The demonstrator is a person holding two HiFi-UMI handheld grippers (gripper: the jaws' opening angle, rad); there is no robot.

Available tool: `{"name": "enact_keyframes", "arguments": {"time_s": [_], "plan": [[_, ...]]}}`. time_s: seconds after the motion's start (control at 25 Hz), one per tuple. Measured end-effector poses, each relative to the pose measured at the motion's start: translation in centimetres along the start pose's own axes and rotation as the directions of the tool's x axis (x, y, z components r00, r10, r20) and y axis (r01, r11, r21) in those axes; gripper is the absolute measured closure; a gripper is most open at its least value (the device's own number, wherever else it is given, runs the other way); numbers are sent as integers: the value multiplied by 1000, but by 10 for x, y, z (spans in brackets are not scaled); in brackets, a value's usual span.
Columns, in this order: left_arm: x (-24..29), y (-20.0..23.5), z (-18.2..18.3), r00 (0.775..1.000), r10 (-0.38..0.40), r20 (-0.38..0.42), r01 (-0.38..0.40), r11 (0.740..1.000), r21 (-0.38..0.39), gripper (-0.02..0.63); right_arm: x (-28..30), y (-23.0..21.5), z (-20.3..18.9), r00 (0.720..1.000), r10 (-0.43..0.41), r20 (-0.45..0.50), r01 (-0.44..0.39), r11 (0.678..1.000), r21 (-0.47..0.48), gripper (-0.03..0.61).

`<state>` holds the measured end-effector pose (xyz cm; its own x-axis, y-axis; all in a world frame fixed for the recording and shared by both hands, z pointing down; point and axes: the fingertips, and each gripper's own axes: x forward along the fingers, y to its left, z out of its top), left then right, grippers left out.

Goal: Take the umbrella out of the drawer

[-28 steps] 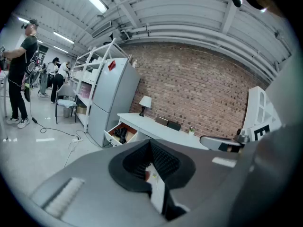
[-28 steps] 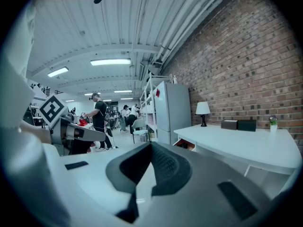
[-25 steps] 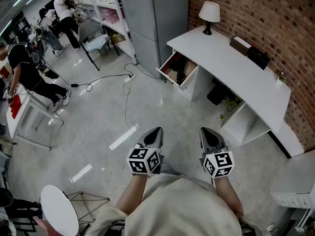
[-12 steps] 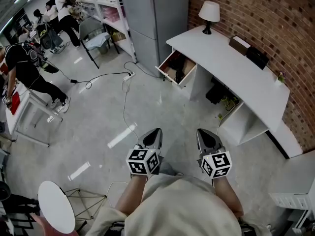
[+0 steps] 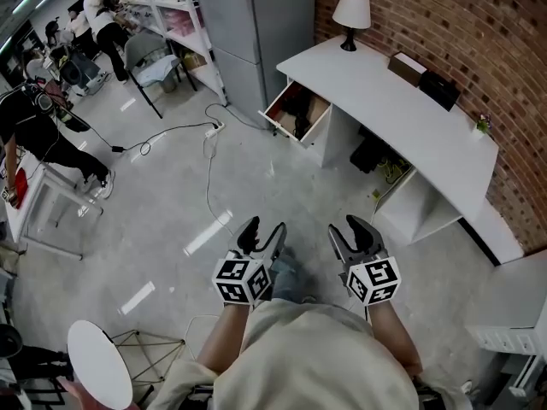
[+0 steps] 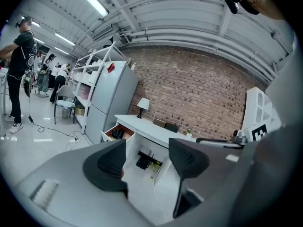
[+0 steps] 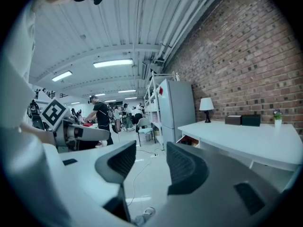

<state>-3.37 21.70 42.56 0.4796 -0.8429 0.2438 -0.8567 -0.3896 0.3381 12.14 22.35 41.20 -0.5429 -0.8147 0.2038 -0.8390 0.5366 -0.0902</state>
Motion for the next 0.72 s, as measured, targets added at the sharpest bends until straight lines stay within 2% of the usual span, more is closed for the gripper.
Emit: {"name": "enact_keyframes", "arguments": {"time_s": [0.12,0.36,0.72], "plan": [[10,0,1,1000,-8,-7,8,1000,7,311,6,-6,0,1000,3,1,-3,1000,11,311],[38,14,11,1000,-17,2,17,1000,-4,264,35,-23,-1,1000,8,-5,-8,999,31,227],[112,63,34,1000,-26,-14,26,1000,-7,232,119,-65,11,1000,-14,-12,15,999,31,190]]}}
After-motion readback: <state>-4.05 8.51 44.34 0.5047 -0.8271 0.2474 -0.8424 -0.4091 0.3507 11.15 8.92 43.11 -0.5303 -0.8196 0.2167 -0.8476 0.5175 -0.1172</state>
